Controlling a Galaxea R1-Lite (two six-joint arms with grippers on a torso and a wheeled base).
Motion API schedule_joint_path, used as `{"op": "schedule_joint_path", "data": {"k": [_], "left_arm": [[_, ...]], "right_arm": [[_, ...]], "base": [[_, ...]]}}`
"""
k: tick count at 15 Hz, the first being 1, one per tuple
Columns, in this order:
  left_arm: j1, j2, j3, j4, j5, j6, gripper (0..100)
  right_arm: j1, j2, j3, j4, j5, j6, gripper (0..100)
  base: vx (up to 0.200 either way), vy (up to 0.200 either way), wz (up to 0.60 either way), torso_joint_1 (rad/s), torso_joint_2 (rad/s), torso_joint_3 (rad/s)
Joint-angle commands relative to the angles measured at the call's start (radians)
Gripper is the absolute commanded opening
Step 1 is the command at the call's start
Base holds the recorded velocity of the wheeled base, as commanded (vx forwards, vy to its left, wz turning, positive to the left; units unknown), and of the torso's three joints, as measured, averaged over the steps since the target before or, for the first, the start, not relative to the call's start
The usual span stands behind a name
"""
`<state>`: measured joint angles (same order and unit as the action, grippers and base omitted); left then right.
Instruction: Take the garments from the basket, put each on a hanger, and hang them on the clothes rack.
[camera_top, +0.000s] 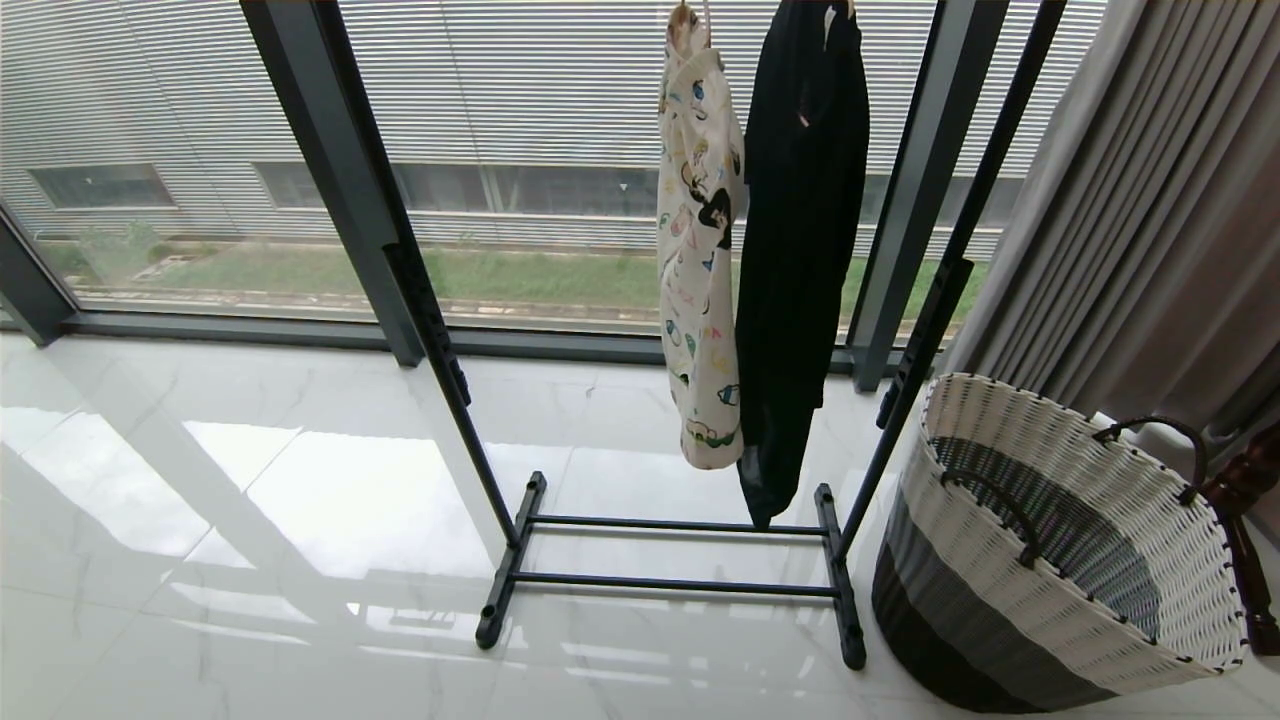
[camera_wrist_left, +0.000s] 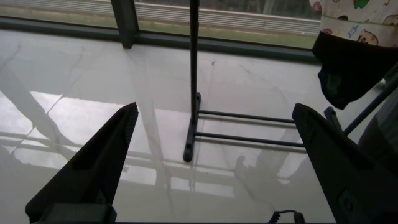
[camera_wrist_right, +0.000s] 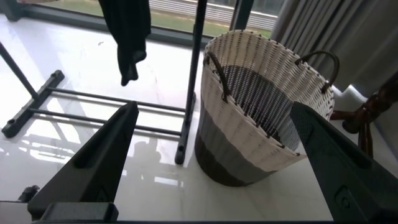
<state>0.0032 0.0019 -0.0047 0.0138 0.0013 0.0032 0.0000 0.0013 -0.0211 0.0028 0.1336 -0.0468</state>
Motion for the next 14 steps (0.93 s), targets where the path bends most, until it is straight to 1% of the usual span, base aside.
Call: {"op": "schedule_joint_path", "data": {"k": [1,4,6,7,8,14], "left_arm": [[0.001,0.000,0.000,0.000,0.000,0.000,100],[0.001,0.000,0.000,0.000,0.000,0.000,100],[0.000,0.000,0.000,0.000,0.000,0.000,100],[0.001,0.000,0.000,0.000,0.000,0.000,100],[0.000,0.000,0.000,0.000,0.000,0.000,100],[0.001,0.000,0.000,0.000,0.000,0.000,100]], "right_arm": [[0.000,-0.001,0.000,0.000,-0.002,0.021,100],[0.000,-0.001,0.001,-0.001,-0.003,0.067,100],[0.000,-0.001,0.001,-0.004,-0.009,0.143,100],[0.000,-0.001,0.003,-0.014,-0.040,0.165,100],[0.000,-0.001,0.007,-0.023,-0.072,0.163,100],[0.000,-0.001,0.013,-0.035,-0.077,0.160,100]], "base": [[0.000,0.000,0.00,0.000,0.00,0.000],[0.000,0.000,0.00,0.000,0.00,0.000],[0.000,0.000,0.00,0.000,0.00,0.000],[0.000,0.000,0.00,0.000,0.00,0.000],[0.000,0.000,0.00,0.000,0.00,0.000],[0.000,0.000,0.00,0.000,0.00,0.000]]}}
